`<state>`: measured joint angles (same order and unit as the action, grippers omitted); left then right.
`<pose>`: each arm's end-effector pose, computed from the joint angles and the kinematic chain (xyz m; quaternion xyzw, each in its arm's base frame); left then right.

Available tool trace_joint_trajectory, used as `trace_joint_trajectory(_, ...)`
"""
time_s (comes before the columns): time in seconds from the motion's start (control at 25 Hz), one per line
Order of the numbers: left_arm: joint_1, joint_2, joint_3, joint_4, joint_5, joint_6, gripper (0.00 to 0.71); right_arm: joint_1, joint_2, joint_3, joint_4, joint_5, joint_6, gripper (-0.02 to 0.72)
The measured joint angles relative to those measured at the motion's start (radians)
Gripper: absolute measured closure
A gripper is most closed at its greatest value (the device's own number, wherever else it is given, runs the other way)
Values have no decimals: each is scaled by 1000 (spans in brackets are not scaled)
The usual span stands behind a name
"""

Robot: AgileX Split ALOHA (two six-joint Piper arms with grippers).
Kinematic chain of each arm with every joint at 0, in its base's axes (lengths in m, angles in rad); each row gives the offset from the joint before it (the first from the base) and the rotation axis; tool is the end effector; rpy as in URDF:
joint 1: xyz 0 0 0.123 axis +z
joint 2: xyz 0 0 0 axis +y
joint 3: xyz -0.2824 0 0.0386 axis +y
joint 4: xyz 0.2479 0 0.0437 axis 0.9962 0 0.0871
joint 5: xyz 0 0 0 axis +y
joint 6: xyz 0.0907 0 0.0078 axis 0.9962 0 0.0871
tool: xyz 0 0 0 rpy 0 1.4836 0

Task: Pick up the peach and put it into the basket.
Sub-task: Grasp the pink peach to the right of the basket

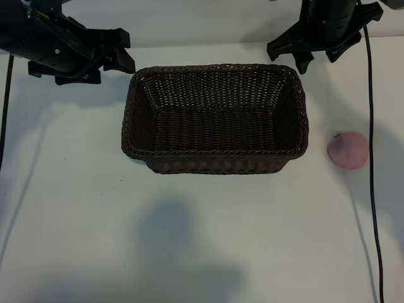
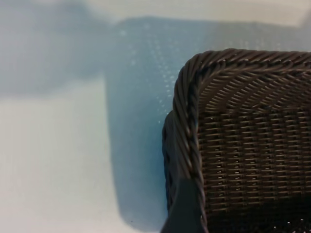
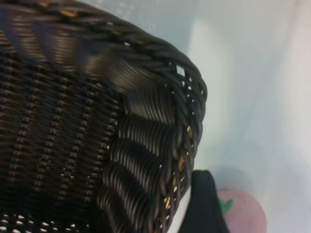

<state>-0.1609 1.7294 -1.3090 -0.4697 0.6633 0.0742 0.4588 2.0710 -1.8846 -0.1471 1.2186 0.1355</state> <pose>0.3692 -0.0857 0.2637 -0.0249 0.9422 -0.2011 0.2670 0.4034 0.1853 0.2620 -0.1755 0.9738 -0.0316 0.1413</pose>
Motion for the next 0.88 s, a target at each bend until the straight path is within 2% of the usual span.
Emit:
trace_joint_trajectory(0.48,0,0,-21,29,34,-2,113,-2,0,0,5,0,13,196)
trace_joint_trajectory(0.64,0,0,-21,29,34,-2,113,-37,0,-3,47,0,13,196)
trace_joint_trajectory(0.88,0,0,-21,29,35,-2,115,-144,0,-3,104,0,13,196)
